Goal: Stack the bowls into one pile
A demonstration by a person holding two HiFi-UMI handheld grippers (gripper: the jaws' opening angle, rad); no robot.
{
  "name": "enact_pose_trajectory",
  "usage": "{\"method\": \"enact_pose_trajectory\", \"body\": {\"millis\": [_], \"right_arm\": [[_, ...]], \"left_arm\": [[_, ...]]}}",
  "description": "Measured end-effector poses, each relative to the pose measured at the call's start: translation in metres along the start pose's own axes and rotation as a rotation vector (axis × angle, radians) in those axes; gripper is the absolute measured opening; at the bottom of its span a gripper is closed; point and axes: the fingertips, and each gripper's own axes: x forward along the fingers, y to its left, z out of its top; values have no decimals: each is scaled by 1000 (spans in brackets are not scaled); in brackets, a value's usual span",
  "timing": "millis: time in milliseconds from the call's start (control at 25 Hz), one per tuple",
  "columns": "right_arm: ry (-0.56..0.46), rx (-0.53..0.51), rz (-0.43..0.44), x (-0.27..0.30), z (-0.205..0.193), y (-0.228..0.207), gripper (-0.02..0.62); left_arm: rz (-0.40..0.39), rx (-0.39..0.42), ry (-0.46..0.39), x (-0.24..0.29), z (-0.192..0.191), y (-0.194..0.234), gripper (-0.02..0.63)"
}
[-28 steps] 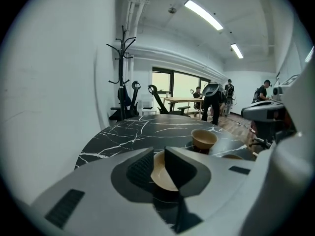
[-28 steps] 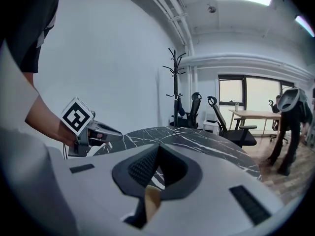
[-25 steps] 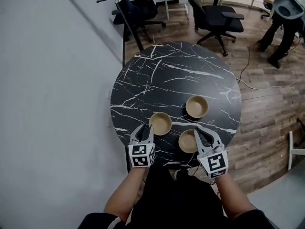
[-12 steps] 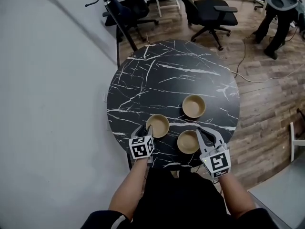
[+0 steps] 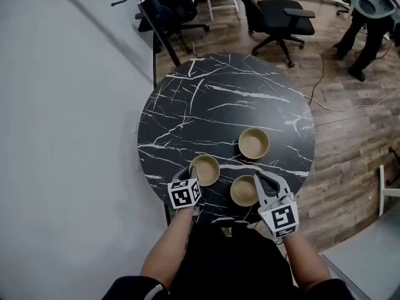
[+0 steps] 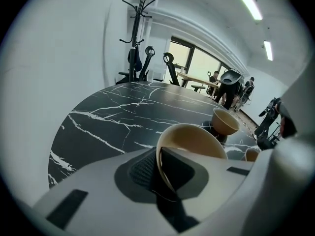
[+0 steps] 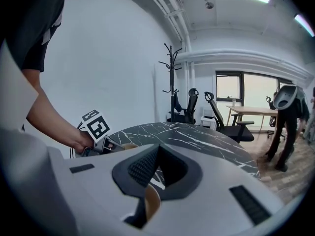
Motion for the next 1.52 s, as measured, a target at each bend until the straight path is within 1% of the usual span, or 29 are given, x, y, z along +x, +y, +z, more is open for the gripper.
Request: {"method": "enact_pose_trajectory", "body": {"millis": [160,280,520,720,880,960,1160,1520], "right_arm": [[5,-9,4,1,1,-1,8],[-2,6,-8,1,-4,-3,8],[7,2,-10,1,-3,-3,8],[3,14,-30,-1,-6,-6,8],[19,16,-35,-4,-8,-5,8],[6,28,-46,-4,-11,-7,8],[12,25,-65,-9,-11,-11,8],[13,56,-111,-21,-24,-22,8]], "left_arm": [[4,-5,-8,-1,1,0,37],[-2,-4,-28,-2,7,-1,31],[3,25,-45,-4,19,-4,25],[-8,27,-55,-6,28,-6,25],[-21,44,-67,-7,40,-14,25],[-24,53,-74,-6,47,-17,25],[-47,88,-88,-1,63,-33,25],[-105,120,-122,11,97,-74,26]]}}
